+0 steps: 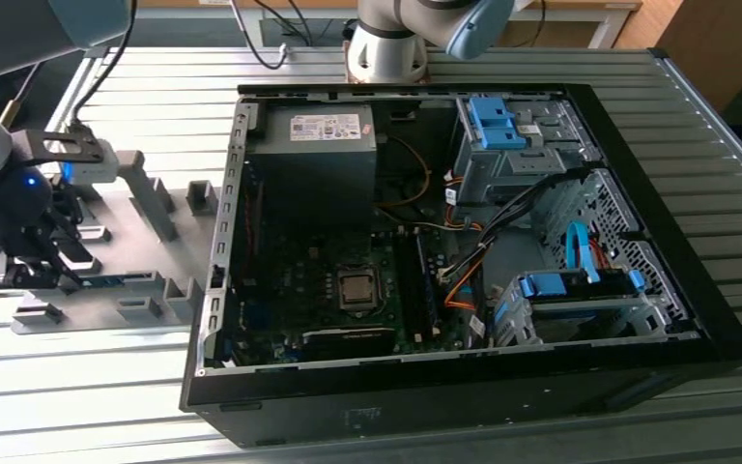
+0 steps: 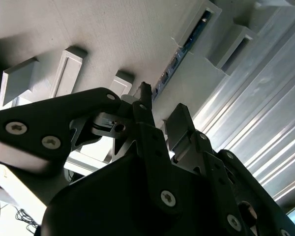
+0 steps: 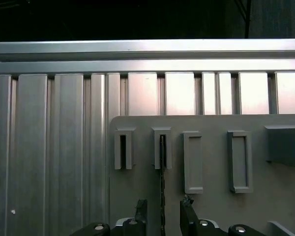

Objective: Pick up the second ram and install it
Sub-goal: 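Pick up the second ram and move it above second insertion slot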

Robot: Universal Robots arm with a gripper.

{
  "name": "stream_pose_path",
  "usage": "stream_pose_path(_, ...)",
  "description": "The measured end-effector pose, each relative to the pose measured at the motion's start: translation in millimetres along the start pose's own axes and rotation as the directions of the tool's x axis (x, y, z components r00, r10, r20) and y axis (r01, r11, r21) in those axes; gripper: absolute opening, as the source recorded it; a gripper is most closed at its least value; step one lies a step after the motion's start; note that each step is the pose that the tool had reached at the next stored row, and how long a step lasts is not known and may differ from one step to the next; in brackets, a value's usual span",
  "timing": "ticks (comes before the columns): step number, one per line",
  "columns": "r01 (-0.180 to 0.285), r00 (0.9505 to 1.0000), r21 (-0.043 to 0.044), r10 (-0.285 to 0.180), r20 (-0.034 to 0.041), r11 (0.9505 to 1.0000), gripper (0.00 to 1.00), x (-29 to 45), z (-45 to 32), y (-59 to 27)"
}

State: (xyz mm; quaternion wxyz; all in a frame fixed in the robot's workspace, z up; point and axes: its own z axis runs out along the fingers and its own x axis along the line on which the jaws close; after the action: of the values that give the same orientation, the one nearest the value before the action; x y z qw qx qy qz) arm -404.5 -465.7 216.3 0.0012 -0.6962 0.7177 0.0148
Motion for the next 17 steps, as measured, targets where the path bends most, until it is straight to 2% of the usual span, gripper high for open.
stream_pose_path(9,-0.003,1.0000,-0.0002,0.003,-0.0001,1.0000,0.40,1.3,11.4,-0.2)
stream_pose_path(17,-0.003,1.0000,-0.0003,0.003,-0.0002,1.0000,0.40,1.6,17.0,-0.3)
